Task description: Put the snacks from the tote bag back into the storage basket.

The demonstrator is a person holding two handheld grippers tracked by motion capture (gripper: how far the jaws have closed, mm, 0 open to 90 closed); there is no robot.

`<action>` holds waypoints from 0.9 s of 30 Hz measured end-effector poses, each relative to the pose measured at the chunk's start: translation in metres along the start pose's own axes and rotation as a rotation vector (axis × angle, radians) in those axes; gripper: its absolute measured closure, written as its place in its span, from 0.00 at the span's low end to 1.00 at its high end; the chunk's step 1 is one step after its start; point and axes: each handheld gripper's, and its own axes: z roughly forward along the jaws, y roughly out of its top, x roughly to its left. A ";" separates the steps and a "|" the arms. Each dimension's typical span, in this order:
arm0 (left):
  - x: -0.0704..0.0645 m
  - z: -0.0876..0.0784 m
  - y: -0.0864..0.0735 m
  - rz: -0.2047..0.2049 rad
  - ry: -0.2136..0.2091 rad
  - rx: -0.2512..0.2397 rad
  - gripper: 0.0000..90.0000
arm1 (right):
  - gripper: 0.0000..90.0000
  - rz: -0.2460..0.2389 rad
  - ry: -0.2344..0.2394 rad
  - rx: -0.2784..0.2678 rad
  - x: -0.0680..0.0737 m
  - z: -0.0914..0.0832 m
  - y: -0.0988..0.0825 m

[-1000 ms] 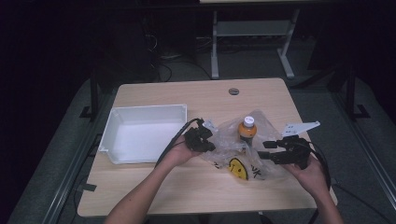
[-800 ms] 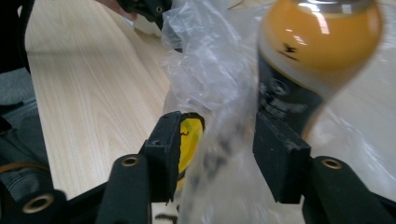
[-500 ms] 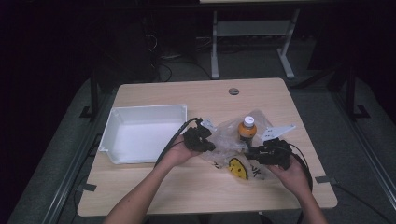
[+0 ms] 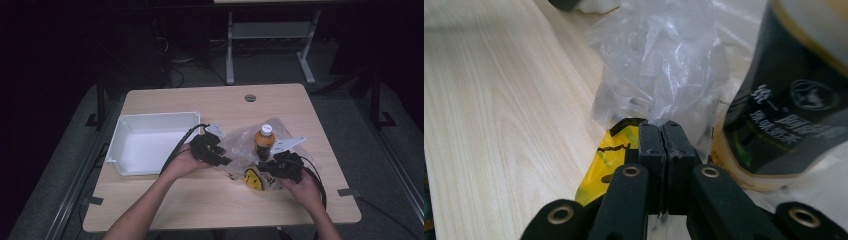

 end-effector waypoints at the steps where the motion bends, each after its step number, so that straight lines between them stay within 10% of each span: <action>1: 0.000 -0.001 0.000 0.000 0.000 -0.004 0.56 | 0.98 -0.010 0.000 -0.001 0.000 0.001 0.000; 27: -0.009 -0.026 0.031 0.027 0.045 -0.088 0.39 | 0.98 -0.025 0.025 0.041 0.008 0.017 -0.001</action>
